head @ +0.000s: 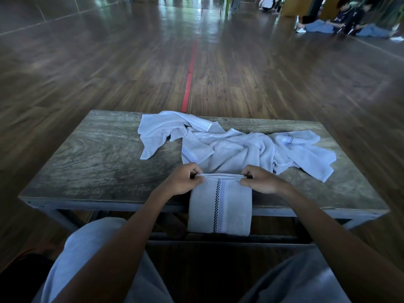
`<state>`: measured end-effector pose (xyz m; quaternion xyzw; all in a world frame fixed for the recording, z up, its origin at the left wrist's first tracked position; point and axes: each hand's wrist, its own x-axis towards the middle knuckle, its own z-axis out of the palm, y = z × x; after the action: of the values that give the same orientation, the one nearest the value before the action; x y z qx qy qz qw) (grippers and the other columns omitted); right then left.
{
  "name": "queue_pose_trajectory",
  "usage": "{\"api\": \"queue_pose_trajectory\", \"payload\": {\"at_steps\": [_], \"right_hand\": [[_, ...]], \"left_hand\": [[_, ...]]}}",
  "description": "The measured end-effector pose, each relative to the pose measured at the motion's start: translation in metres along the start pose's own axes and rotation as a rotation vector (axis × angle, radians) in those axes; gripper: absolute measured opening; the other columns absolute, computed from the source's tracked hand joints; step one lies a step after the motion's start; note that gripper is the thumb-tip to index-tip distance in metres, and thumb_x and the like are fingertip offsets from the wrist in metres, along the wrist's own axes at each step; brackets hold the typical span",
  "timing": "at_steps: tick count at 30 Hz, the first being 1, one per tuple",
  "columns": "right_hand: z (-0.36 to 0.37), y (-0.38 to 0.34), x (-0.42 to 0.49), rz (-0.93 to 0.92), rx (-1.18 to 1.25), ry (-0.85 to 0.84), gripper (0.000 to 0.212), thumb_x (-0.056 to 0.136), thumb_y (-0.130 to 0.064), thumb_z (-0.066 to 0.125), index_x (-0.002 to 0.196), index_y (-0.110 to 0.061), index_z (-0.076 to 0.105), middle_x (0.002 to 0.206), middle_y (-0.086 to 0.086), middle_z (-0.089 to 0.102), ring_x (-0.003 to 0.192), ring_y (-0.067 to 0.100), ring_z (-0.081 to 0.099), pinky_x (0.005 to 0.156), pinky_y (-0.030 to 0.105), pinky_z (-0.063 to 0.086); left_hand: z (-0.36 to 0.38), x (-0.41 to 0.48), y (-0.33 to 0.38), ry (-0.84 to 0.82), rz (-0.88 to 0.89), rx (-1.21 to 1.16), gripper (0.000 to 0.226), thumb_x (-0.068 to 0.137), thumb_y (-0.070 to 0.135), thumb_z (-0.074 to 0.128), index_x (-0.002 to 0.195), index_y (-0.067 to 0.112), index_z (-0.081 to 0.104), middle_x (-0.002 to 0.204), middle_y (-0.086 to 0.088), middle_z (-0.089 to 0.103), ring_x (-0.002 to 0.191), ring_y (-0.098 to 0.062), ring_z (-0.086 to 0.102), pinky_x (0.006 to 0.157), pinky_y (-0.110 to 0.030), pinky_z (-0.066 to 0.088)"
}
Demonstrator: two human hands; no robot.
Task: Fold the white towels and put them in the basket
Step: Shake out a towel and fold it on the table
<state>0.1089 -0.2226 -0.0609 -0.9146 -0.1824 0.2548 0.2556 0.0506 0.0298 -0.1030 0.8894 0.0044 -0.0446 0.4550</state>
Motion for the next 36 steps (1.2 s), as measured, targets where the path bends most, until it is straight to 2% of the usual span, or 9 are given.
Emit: {"api": "queue_pose_trajectory", "payload": {"at_steps": [5, 8, 10, 14, 18, 20, 24, 31, 36], "right_hand": [[-0.004, -0.002, 0.002, -0.021, 0.023, 0.003, 0.020, 0.093, -0.030, 0.055, 0.107, -0.016, 0.057, 0.107, 0.005, 0.062, 0.102, 0.023, 0.059, 0.089, 0.038, 0.047], [-0.006, -0.001, 0.005, -0.043, 0.095, 0.024, 0.019, 0.094, -0.030, 0.054, 0.106, -0.016, 0.059, 0.106, 0.003, 0.063, 0.101, 0.020, 0.060, 0.089, 0.037, 0.047], [0.001, 0.004, 0.010, -0.040, 0.112, 0.077, 0.017, 0.093, -0.032, 0.054, 0.105, -0.020, 0.059, 0.103, -0.002, 0.063, 0.100, 0.016, 0.059, 0.096, 0.041, 0.045], [0.025, 0.004, 0.012, -0.058, -0.179, 0.300, 0.022, 0.092, -0.031, 0.054, 0.110, -0.019, 0.055, 0.109, -0.001, 0.060, 0.108, 0.018, 0.052, 0.101, 0.036, 0.029], [0.049, -0.018, -0.006, -0.218, -0.392, 0.592, 0.036, 0.094, -0.030, 0.047, 0.125, -0.015, 0.050, 0.122, 0.006, 0.052, 0.116, 0.026, 0.044, 0.095, 0.038, 0.030], [0.068, -0.024, -0.013, -0.275, -0.453, 0.517, 0.052, 0.094, -0.047, 0.033, 0.134, -0.017, 0.045, 0.134, 0.004, 0.049, 0.125, 0.023, 0.041, 0.100, 0.038, 0.028], [0.082, -0.017, -0.004, -0.187, -0.524, 0.305, 0.084, 0.082, -0.065, -0.002, 0.151, -0.021, 0.013, 0.160, 0.003, 0.011, 0.147, 0.017, 0.005, 0.117, 0.042, 0.006], [0.062, -0.020, 0.027, -0.105, -0.562, 0.241, 0.067, 0.097, -0.055, 0.013, 0.152, -0.019, 0.001, 0.160, 0.003, -0.002, 0.147, 0.017, -0.006, 0.118, 0.046, -0.001], [0.057, -0.035, 0.029, -0.150, -0.680, 0.398, 0.064, 0.099, -0.049, 0.026, 0.150, -0.012, 0.016, 0.158, 0.015, 0.011, 0.146, 0.027, 0.007, 0.116, 0.047, 0.006]], "left_hand": [[-0.003, -0.004, -0.004, 0.044, 0.070, 0.030, 0.012, 0.088, 0.024, 0.065, 0.089, 0.013, 0.064, 0.087, 0.000, 0.066, 0.080, -0.009, 0.060, 0.075, -0.022, 0.045], [-0.004, -0.006, 0.000, 0.111, 0.084, 0.029, 0.018, 0.091, 0.024, 0.062, 0.091, 0.007, 0.064, 0.079, 0.001, 0.062, 0.068, -0.004, 0.053, 0.062, -0.011, 0.039], [-0.003, -0.006, -0.001, 0.128, 0.089, 0.068, 0.017, 0.092, 0.026, 0.059, 0.087, 0.010, 0.061, 0.074, 0.002, 0.059, 0.065, -0.005, 0.050, 0.059, -0.015, 0.038], [0.004, -0.008, -0.006, 0.164, 0.050, 0.182, 0.018, 0.092, 0.032, 0.057, 0.081, 0.018, 0.055, 0.067, 0.009, 0.056, 0.062, -0.009, 0.052, 0.059, -0.029, 0.042], [0.010, -0.007, -0.001, 0.256, -0.009, 0.280, 0.026, 0.090, 0.040, 0.056, 0.081, 0.017, 0.056, 0.068, 0.003, 0.058, 0.065, -0.016, 0.056, 0.055, -0.027, 0.038], [0.012, -0.008, 0.001, 0.311, -0.018, 0.349, 0.027, 0.091, 0.041, 0.056, 0.084, 0.015, 0.059, 0.072, 0.001, 0.062, 0.069, -0.019, 0.058, 0.059, -0.029, 0.038], [0.012, -0.012, 0.003, 0.429, -0.037, 0.359, 0.027, 0.092, 0.043, 0.051, 0.096, 0.018, 0.060, 0.088, 0.002, 0.068, 0.084, -0.021, 0.063, 0.083, -0.039, 0.047], [0.014, -0.049, 0.008, 0.421, -0.296, -0.006, 0.031, 0.095, 0.036, 0.049, 0.106, 0.011, 0.064, 0.101, -0.007, 0.068, 0.094, -0.022, 0.061, 0.078, -0.028, 0.043], [0.033, -0.084, 0.008, 0.280, -0.286, -0.212, 0.024, 0.092, 0.030, 0.058, 0.105, 0.011, 0.065, 0.089, -0.003, 0.068, 0.060, -0.010, 0.058, 0.054, -0.021, 0.048]]}}
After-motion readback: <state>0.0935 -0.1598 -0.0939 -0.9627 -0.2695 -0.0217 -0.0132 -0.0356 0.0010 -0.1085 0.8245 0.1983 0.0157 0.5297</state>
